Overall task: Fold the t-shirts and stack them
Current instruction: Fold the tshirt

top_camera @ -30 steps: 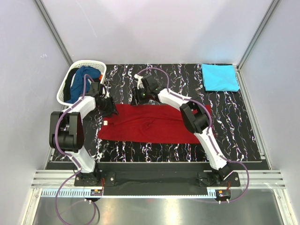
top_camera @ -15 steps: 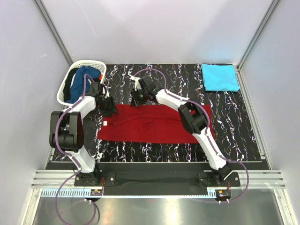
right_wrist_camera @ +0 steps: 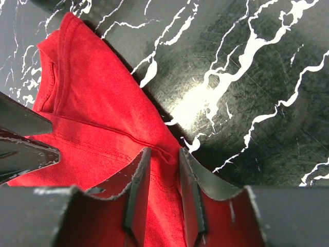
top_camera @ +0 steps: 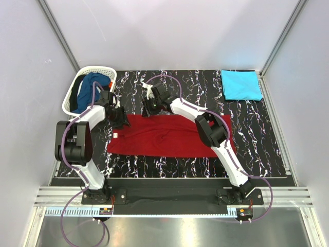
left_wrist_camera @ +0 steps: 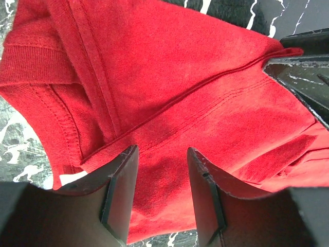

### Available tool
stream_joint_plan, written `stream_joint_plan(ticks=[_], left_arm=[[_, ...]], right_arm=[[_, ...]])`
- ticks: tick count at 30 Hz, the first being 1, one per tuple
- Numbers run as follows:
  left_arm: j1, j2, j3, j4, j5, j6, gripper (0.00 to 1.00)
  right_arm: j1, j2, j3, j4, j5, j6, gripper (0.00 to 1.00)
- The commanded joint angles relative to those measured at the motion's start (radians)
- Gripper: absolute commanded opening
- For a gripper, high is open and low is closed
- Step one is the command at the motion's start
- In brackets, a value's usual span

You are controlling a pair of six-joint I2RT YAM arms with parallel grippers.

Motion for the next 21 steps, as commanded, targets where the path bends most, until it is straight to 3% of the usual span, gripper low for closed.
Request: stream_joint_plan(ticks=[1,8,13,21], left_arm=[[0.002,-0.004,0.027,0.024,-0.008,0.003,0.48],[0.001,-0.003,0.032,0.024,-0.005,0.001,0.48],[0.001,-0.004,0.032,0.023,-0.005,0.003,0.48],[0.002,-0.018,0.027,0.023,-0.005,0.001,0.48]], right_arm=[[0.017,-0.042,0.059,0.007,0.009,-0.018,0.36],[0.025,-0.039,0.071,0.008,0.021,-0.020,0.36],[0.026,-0.048,0.059,0.007,0.026,-0.024,0.20],[0.026,-0.076,0.016,0.007,0.041,-0.026,0.28]])
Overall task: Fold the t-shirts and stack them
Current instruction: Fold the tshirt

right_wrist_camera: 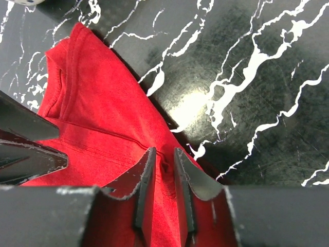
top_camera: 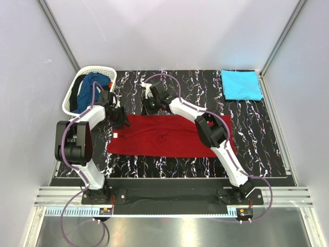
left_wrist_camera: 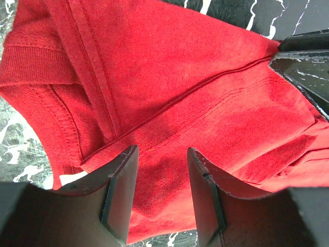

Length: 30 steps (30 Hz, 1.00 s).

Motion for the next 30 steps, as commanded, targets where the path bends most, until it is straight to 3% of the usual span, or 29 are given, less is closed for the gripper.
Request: stream_joint_plan(ticks=[1,6,8,9,11,18,20,22,29,30], left_arm=[[0.002,-0.021,0.024,0.023,-0.005,0.003,0.48],[0.002,-0.033,0.022,0.023,-0.006,0.003,0.48],[0.002,-0.036,0.022,0.025,-0.008,0.001,0.48],[0.002,-0.036,0.024,0.023,-0.009,0.001,0.48],[0.002,-0.044,0.030,0.022,-0.011,0.001,0.48],[0.002,-0.069,0.068,0.000,-0.097,-0.005,0.49],[0.002,-0.075,0.079,-0.009,-0.124,-0.002,0.49],[0.002,-0.078,0.084,-0.011,-0.146,0.001,0.49],[0.002,-0.052,0.093,-0.014,-0.134,0.003,0.50],[0.002,-0.041,0.096,-0.014,-0.137,0.004,0.50]], right_arm=[[0.015,-0.078,-0.012,0.007,0.019,-0.014,0.28],[0.015,-0.091,-0.035,0.009,0.016,-0.024,0.29],[0.015,-0.097,-0.040,0.007,0.019,-0.024,0.22],[0.015,-0.103,-0.049,0.007,0.025,-0.027,0.10],[0.015,-0.118,-0.055,0.009,0.027,-0.031,0.00],[0.020,-0.184,-0.089,0.009,-0.002,-0.048,0.00],[0.021,-0.201,-0.097,0.009,-0.015,-0.050,0.12],[0.021,-0.207,-0.104,0.009,-0.032,-0.051,0.18],[0.024,-0.195,-0.112,0.004,-0.024,-0.053,0.15],[0.024,-0.193,-0.112,0.004,-0.024,-0.053,0.11]])
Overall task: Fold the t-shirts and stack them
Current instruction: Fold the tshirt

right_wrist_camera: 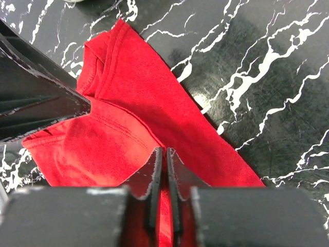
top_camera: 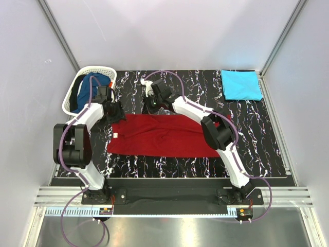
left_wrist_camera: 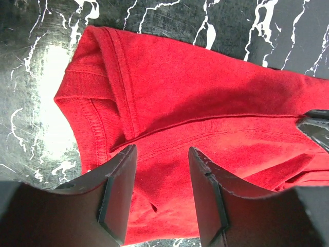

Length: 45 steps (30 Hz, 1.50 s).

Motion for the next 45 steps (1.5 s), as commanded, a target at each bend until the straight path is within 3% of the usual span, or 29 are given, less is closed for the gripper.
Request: stream_joint_plan(ticks=[1,2,13,23,31,45], left_arm=[[0.002,0.010,0.049,0.002,-0.025,0.010,0.50],[0.002,0.024,0.054,-0.002,-0.024,0.010,0.50],[0.004,-0.024,0.056,-0.003,-0.022,-0.007,0.50],[0.002,-0.102,-0.038,-0.003,-0.015,0.002,0.50],[-0.025,-0.194,-0.157,-0.003,-0.039,-0.004,0.52],[-0.036,-0.274,-0.233,-0.002,-0.054,-0.058,0.52]], right_arm=[[0.015,-0.046,-0.004,0.007,-0.016,-0.012,0.06],[0.015,-0.048,-0.012,0.005,-0.016,-0.012,0.00],[0.048,-0.181,-0.137,0.017,-0.033,-0.043,0.00],[0.087,-0.354,-0.409,0.100,-0.027,-0.026,0.00],[0.129,-0.391,-0.565,0.186,-0.036,0.001,0.00],[0.135,-0.448,-0.676,0.273,-0.038,0.049,0.00]])
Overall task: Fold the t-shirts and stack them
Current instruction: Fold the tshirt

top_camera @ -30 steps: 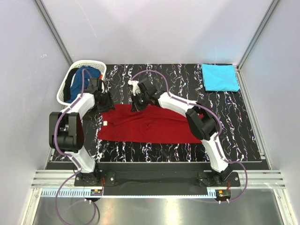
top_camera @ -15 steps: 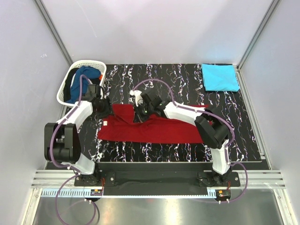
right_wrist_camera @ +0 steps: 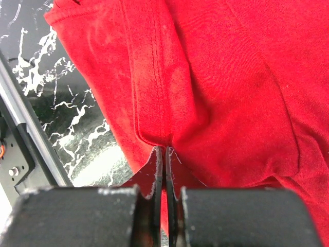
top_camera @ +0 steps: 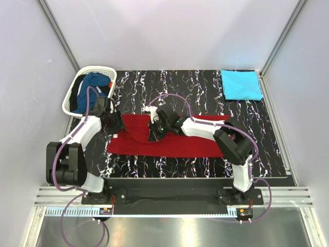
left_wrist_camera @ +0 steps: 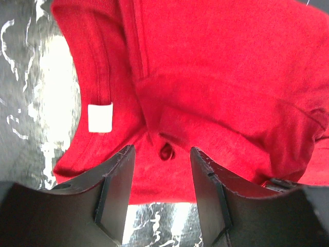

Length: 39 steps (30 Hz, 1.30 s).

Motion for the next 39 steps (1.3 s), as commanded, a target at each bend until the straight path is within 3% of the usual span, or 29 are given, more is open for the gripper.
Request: stream_joint_plan(ticks=[1,13,19,26,39], left_arm=[[-0.011,-0.063,-0.038,0.023,-0.035,-0.031,0.52],[-0.010,-0.132,-0.108,0.084,-0.005,-0.131,0.52],[0.042,-0.167,-0.117,0.089,0.135,-0.175,0.52],[0.044,-0.184,-0.184,0.116,0.113,-0.229,0.54],[0.042,-0.233,-0.290,0.130,0.058,-0.241,0.45]], right_arm=[[0.008,-0.083,-0.031,0.083,-0.023,0.028,0.00],[0.009,-0.092,-0.083,0.135,-0.050,0.025,0.00],[0.009,-0.115,-0.131,0.166,-0.055,0.033,0.00],[0.009,-0.132,-0.141,0.175,-0.057,0.034,0.00],[0.009,-0.143,-0.157,0.187,-0.069,0.053,0.00]])
